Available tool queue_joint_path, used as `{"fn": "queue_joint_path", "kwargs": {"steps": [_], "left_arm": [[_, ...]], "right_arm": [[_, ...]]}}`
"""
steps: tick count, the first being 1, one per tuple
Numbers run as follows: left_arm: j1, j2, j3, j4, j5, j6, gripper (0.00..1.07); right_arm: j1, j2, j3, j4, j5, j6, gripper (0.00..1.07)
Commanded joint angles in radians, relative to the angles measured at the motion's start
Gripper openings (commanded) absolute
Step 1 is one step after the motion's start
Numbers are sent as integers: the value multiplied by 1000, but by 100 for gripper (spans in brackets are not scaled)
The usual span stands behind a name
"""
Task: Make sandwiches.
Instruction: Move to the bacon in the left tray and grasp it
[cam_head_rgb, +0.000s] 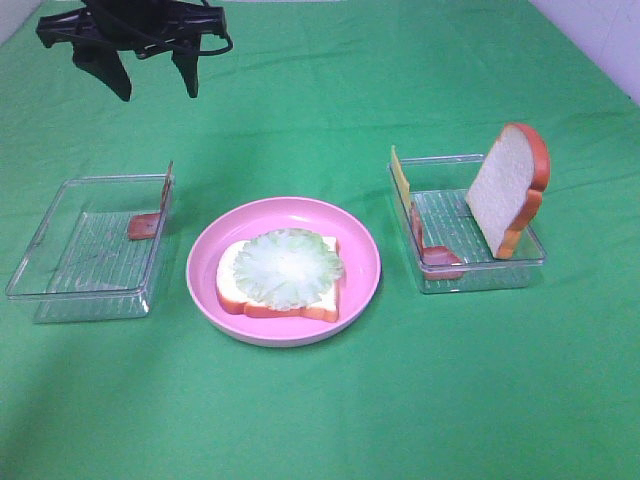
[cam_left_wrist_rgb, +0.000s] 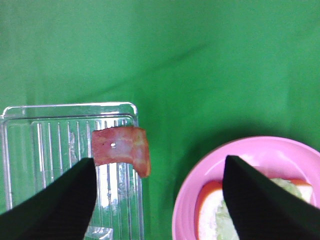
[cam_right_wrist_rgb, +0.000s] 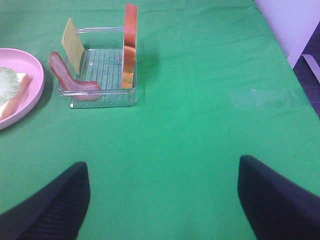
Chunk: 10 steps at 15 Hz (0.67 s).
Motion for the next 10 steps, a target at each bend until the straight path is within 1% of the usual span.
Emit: {"fn": "queue_joint_path", "kwargs": {"steps": [1, 4, 6, 8, 10], "left_arm": [[2, 16, 51, 46, 75, -33, 68], [2, 61, 64, 51, 73, -37, 68], [2, 101, 64, 51, 73, -58, 68], [2, 142, 61, 43, 63, -58, 68], [2, 170, 61, -14, -3, -58, 68]], "right_arm": [[-4, -14, 4, -4, -11, -12, 77], [-4, -14, 4, -4, -11, -12, 77], [-4, -14, 4, -4, -11, -12, 77], [-4, -14, 4, -4, -11, -12, 77], [-4, -14, 4, -4, -11, -12, 77]]}}
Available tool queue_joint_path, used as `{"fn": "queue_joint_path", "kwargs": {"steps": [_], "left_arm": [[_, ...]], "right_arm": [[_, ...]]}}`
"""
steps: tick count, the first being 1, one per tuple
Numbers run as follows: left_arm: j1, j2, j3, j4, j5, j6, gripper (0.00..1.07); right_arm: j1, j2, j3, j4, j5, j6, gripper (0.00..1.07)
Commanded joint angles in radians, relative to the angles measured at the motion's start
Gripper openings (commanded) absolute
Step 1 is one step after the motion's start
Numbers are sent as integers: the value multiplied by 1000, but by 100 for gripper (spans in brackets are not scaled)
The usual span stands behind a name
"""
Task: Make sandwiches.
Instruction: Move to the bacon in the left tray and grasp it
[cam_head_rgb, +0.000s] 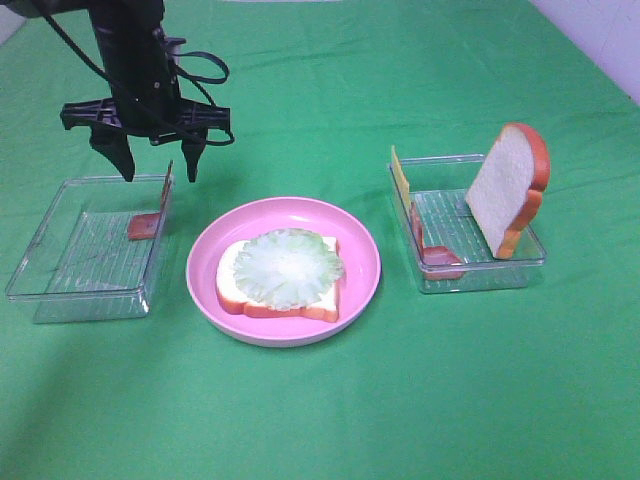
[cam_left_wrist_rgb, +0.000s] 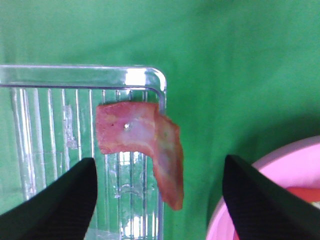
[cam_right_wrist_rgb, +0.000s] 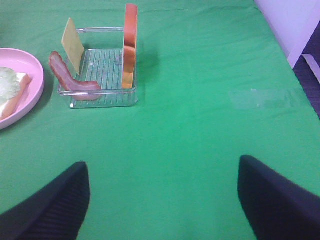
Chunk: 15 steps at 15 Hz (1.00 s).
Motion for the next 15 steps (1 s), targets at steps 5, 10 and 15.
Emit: {"fn": "queue_joint_path", "kwargs": {"steps": [5, 10, 15], "left_arm": [[1, 47, 2, -34, -33, -10, 68], [1, 48, 2, -31, -92, -10, 61], [1, 48, 2, -27, -104, -14, 29]], "right_arm": [[-4, -14, 4, -4, -11, -12, 77], [-4, -14, 4, -4, -11, -12, 77], [-4, -14, 4, -4, -11, -12, 77]]}}
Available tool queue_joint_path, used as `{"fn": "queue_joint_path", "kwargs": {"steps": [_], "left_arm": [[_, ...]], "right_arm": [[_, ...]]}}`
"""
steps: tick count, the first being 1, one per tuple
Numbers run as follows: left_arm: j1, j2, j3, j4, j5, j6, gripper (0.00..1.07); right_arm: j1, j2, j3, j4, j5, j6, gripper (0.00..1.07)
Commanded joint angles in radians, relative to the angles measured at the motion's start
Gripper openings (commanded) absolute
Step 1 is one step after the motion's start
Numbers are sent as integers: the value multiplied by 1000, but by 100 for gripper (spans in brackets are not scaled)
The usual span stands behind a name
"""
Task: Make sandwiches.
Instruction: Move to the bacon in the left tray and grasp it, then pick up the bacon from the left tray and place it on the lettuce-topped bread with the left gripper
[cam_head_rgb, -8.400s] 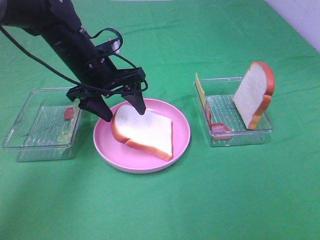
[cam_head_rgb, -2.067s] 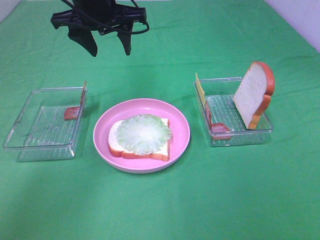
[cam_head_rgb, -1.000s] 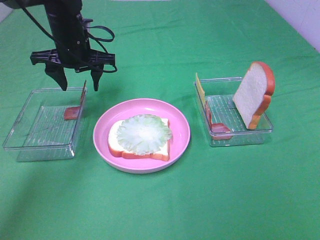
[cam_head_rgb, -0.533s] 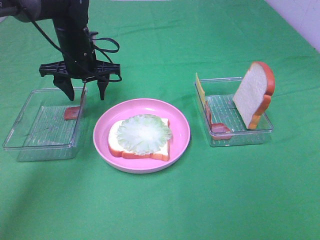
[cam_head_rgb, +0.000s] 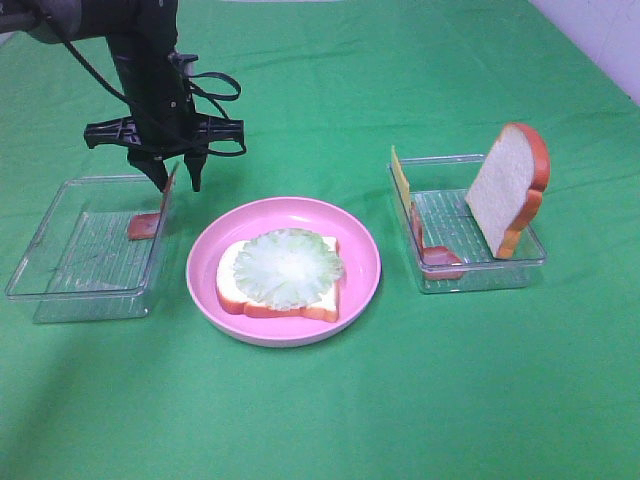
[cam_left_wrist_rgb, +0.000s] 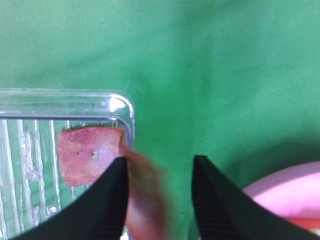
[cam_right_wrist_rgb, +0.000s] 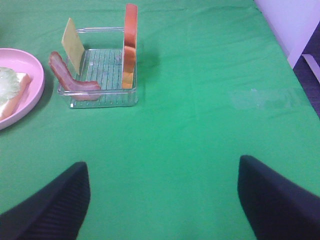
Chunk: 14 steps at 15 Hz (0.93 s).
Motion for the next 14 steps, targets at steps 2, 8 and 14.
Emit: {"fn": "queue_joint_path", "kwargs": {"steps": [2, 8, 14], "left_arm": [[1, 2, 2, 4, -15, -9, 14], [1, -12, 1, 3, 13, 6, 0], [1, -115, -73, -50, 139, 67, 0]], "right_arm": [[-4, -14, 4, -4, -11, -12, 77], [-4, -14, 4, -4, -11, -12, 77], [-4, -14, 4, -4, -11, -12, 77]]}}
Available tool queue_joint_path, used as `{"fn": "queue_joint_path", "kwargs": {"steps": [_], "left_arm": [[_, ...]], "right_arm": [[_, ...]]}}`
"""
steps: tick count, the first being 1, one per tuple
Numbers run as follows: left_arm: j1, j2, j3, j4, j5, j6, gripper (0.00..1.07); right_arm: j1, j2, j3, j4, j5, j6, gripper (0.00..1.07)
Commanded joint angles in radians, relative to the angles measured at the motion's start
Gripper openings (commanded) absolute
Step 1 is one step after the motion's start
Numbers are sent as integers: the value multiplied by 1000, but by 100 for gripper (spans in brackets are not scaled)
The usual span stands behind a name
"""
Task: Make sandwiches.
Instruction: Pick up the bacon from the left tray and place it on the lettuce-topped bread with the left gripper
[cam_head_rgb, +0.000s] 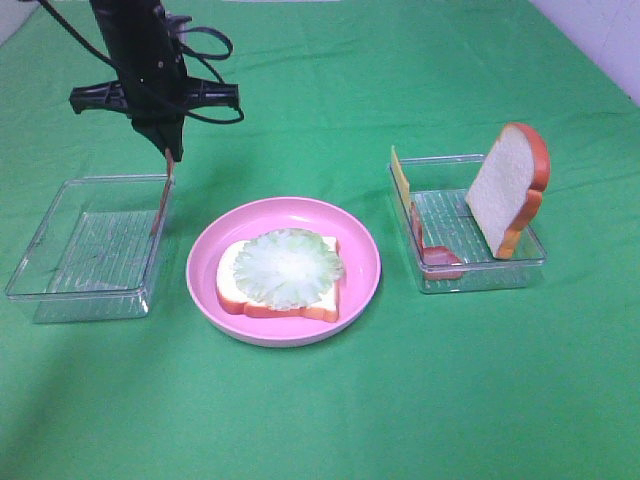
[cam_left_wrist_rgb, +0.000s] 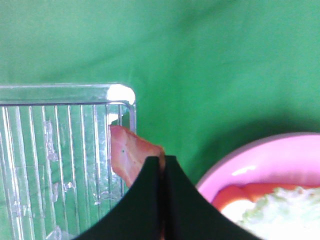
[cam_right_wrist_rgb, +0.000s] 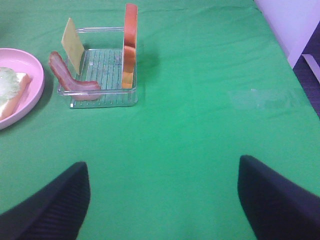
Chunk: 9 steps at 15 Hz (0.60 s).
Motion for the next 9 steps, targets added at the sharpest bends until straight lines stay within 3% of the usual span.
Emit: {"fn": "queue_joint_path", "kwargs": {"steps": [1, 5, 8, 9], "left_arm": [[1, -71, -19, -85, 60, 36, 0], [-7, -124, -19, -415, 62, 173, 0], [-54, -102, -19, -555, 59, 251, 0], [-78, -88, -15, -581, 57, 254, 0]], "right_arm": [[-4, -14, 4, -4, -11, -12, 77], [-4, -14, 4, -4, -11, -12, 77], [-4, -14, 4, -4, -11, -12, 77], [-4, -14, 4, -4, -11, -12, 77]]}}
